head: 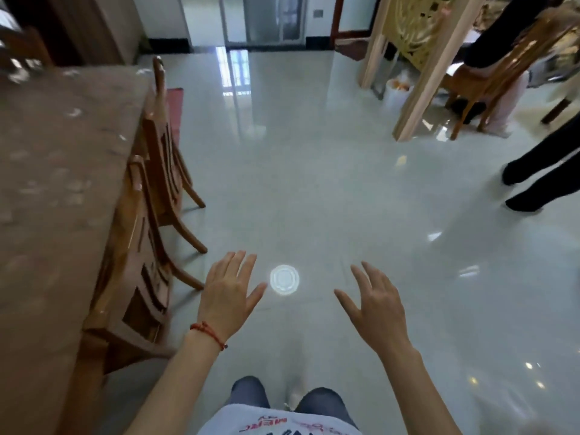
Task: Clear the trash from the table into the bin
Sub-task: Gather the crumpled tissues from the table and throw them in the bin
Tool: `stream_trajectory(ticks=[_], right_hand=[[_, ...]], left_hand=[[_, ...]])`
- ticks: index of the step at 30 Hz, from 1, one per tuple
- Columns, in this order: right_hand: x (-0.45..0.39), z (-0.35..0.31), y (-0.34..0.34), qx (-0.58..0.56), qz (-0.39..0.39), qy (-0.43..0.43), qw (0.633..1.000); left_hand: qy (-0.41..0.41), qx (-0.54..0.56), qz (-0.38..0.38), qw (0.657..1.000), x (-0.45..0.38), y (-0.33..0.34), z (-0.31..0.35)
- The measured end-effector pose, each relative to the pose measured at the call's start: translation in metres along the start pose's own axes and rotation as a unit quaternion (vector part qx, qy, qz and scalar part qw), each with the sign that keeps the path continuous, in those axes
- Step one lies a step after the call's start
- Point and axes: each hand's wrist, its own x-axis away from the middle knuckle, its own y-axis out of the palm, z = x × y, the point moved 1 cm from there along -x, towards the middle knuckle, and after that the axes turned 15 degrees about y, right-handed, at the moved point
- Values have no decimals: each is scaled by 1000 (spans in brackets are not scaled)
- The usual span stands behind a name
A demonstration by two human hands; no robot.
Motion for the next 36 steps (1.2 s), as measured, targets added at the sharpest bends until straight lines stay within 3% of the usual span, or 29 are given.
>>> stream_trajectory(ticks=[6,11,25,36], right_hand=[[-63,-24,16,-17,-26,-60,998],[-118,-48,32,-21,-41,-75,996],[-341,-160,80,-28,-57,-53,997],[-542,-212,111,-27,-72,-58,995]], left_hand=[[-71,-13,7,997,-20,-2,-22],[-81,-14,17,996,-68,-7,-53],[-62,-31,17,997,-285,-41,-208],[-71,-36,29,996,-466,-56,-294]])
